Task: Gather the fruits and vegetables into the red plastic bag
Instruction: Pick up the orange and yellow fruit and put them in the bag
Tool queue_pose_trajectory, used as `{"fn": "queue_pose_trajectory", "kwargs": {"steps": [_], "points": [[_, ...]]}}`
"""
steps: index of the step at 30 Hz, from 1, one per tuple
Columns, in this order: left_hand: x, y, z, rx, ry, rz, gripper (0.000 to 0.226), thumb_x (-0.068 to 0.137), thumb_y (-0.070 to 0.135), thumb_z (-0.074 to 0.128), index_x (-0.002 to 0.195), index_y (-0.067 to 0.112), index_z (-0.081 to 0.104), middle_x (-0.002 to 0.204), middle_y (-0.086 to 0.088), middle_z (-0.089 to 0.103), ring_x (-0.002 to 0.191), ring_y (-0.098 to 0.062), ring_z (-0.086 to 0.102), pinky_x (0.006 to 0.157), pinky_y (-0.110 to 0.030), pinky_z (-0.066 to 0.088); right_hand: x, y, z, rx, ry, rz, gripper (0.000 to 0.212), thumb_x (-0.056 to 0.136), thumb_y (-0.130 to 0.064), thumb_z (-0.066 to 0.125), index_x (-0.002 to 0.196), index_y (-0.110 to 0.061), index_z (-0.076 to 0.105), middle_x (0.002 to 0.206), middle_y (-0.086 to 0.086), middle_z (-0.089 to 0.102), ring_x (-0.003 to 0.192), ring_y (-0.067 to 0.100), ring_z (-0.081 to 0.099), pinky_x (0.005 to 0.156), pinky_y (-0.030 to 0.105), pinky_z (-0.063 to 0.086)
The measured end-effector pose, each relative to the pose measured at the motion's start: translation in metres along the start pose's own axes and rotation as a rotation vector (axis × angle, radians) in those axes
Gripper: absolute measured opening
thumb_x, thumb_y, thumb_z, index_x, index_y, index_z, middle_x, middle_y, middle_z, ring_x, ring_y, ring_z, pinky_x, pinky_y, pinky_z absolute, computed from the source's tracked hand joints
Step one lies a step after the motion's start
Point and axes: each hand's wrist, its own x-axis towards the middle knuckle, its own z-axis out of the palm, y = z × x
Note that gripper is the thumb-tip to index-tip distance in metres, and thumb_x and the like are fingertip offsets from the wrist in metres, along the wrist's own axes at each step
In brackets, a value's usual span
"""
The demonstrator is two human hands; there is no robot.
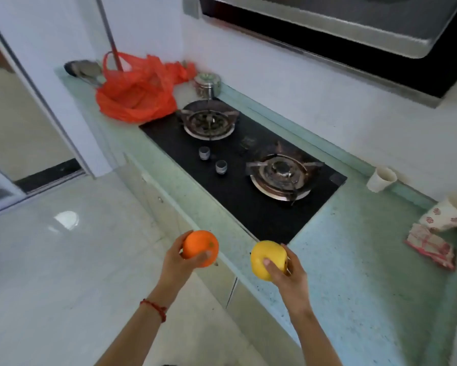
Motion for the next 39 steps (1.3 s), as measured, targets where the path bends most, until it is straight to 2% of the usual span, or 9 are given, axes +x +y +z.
{"fn": "queue_pose_trajectory", "kwargs": {"steps": [5, 11, 14, 17, 21, 23, 30, 34, 39], "points": [[-0.013, -0.019, -0.084, -0.097, 0.156, -0.046, 0.078, 0.04, 0.046, 0.076, 0.112, 0.031, 0.052, 0.113, -0.005, 0.056, 0.098, -0.026, 0.058, 0.071, -0.033, 0.052, -0.01, -0.011, 0.079, -0.079, -0.185, -0.027, 0.062, 0.073, -0.027, 0.076, 0.128, -0.026, 0.048, 0.118, -0.002, 0.049, 0.104, 0.019, 0.05, 0.086, 0.035, 0.046], [-0.037, -0.04, -0.185, -0.184, 0.364, -0.081, 0.079, 0.042, 0.044, 0.076, 0.116, 0.032, 0.05, 0.117, -0.005, 0.052, 0.101, -0.027, 0.056, 0.082, -0.042, 0.054, -0.039, -0.018, 0.189, -0.115, -0.404, -0.039, 0.085, 0.041, -0.056, 0.072, 0.119, -0.027, 0.052, 0.111, -0.003, 0.055, 0.1, 0.019, 0.055, 0.091, 0.045, 0.05], [-0.048, -0.051, -0.23, -0.218, 0.459, -0.088, 0.076, 0.045, 0.042, 0.076, 0.116, 0.031, 0.049, 0.118, -0.005, 0.051, 0.104, -0.028, 0.054, 0.084, -0.045, 0.053, -0.052, -0.02, 0.237, -0.119, -0.487, -0.047, 0.078, 0.04, -0.054, 0.073, 0.111, -0.029, 0.052, 0.1, -0.011, 0.057, 0.096, 0.021, 0.057, 0.09, 0.051, 0.05], [-0.057, -0.06, -0.266, -0.252, 0.533, -0.084, 0.069, 0.052, 0.035, 0.076, 0.116, 0.03, 0.049, 0.117, -0.005, 0.051, 0.104, -0.029, 0.054, 0.082, -0.042, 0.053, -0.064, -0.024, 0.277, -0.13, -0.554, -0.055, 0.081, 0.036, -0.056, 0.07, 0.11, -0.028, 0.053, 0.097, -0.016, 0.056, 0.092, 0.019, 0.058, 0.09, 0.049, 0.051], [-0.058, -0.076, -0.298, -0.285, 0.598, -0.096, 0.056, 0.07, 0.017, 0.077, 0.115, 0.03, 0.047, 0.117, -0.004, 0.048, 0.104, -0.028, 0.052, 0.081, -0.039, 0.051, -0.072, -0.027, 0.315, -0.13, -0.623, -0.034, 0.08, 0.037, -0.054, 0.073, 0.111, -0.029, 0.054, 0.103, -0.009, 0.059, 0.1, 0.024, 0.059, 0.09, 0.051, 0.051], [-0.054, -0.08, -0.309, -0.295, 0.622, -0.1, 0.053, 0.072, 0.015, 0.075, 0.116, 0.029, 0.048, 0.117, -0.005, 0.049, 0.103, -0.027, 0.053, 0.081, -0.039, 0.052, -0.07, -0.03, 0.329, -0.134, -0.637, -0.027, 0.084, 0.037, -0.054, 0.073, 0.114, -0.026, 0.054, 0.109, 0.0, 0.06, 0.101, 0.025, 0.059, 0.09, 0.051, 0.05], [-0.001, -0.078, -0.347, -0.299, 0.657, -0.091, 0.053, 0.074, 0.017, 0.074, 0.117, 0.03, 0.046, 0.119, -0.004, 0.047, 0.105, -0.028, 0.052, 0.083, -0.04, 0.052, -0.033, -0.047, 0.391, -0.144, -0.663, -0.042, 0.088, 0.038, -0.054, 0.073, 0.118, -0.023, 0.054, 0.116, 0.007, 0.059, 0.103, 0.026, 0.059, 0.09, 0.052, 0.051], [0.054, -0.067, -0.375, -0.298, 0.668, -0.093, 0.052, 0.074, 0.017, 0.073, 0.117, 0.03, 0.045, 0.12, -0.002, 0.045, 0.105, -0.027, 0.05, 0.078, -0.037, 0.05, 0.006, -0.065, 0.441, -0.126, -0.7, -0.037, 0.085, 0.042, -0.051, 0.077, 0.119, -0.024, 0.053, 0.108, -0.007, 0.058, 0.105, 0.026, 0.058, 0.09, 0.052, 0.051], [0.134, -0.042, -0.413, -0.304, 0.672, -0.089, 0.051, 0.075, 0.017, 0.073, 0.115, 0.031, 0.046, 0.12, -0.003, 0.046, 0.105, -0.028, 0.051, 0.075, -0.034, 0.05, 0.061, -0.098, 0.511, -0.081, -0.736, -0.051, 0.087, 0.041, -0.054, 0.074, 0.12, -0.024, 0.055, 0.113, 0.0, 0.058, 0.104, 0.023, 0.059, 0.09, 0.05, 0.052]]}}
